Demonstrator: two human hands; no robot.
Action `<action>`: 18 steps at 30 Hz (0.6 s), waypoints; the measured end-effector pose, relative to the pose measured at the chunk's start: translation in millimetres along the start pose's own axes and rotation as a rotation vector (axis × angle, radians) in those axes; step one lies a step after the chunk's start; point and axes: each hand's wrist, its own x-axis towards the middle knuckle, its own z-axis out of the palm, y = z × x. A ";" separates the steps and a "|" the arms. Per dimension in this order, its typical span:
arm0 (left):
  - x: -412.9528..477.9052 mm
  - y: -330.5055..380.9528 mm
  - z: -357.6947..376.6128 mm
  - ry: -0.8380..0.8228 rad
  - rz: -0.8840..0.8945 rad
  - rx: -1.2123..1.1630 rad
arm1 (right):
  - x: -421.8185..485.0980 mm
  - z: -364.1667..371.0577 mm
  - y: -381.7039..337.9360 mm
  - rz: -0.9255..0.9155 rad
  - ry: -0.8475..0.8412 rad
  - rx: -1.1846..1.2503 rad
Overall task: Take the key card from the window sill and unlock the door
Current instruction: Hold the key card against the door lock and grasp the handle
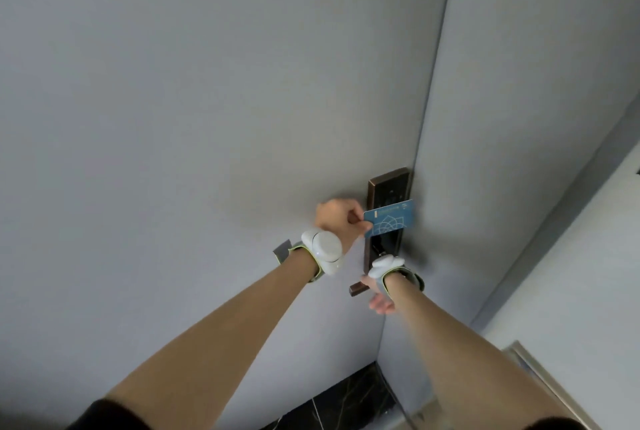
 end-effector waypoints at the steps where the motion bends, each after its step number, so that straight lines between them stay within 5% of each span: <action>1: 2.0 0.6 2.5 -0.003 0.004 0.000 | 0.0 0.4 1.7 -0.033 -0.010 0.073; 6: 20.8 6.2 15.7 -0.018 0.035 -0.005 | 14.3 -2.1 -0.9 0.152 -0.092 -0.021; 18: 34.9 2.1 28.4 0.095 -0.037 0.039 | 24.1 -3.5 -0.4 0.154 -0.118 -0.013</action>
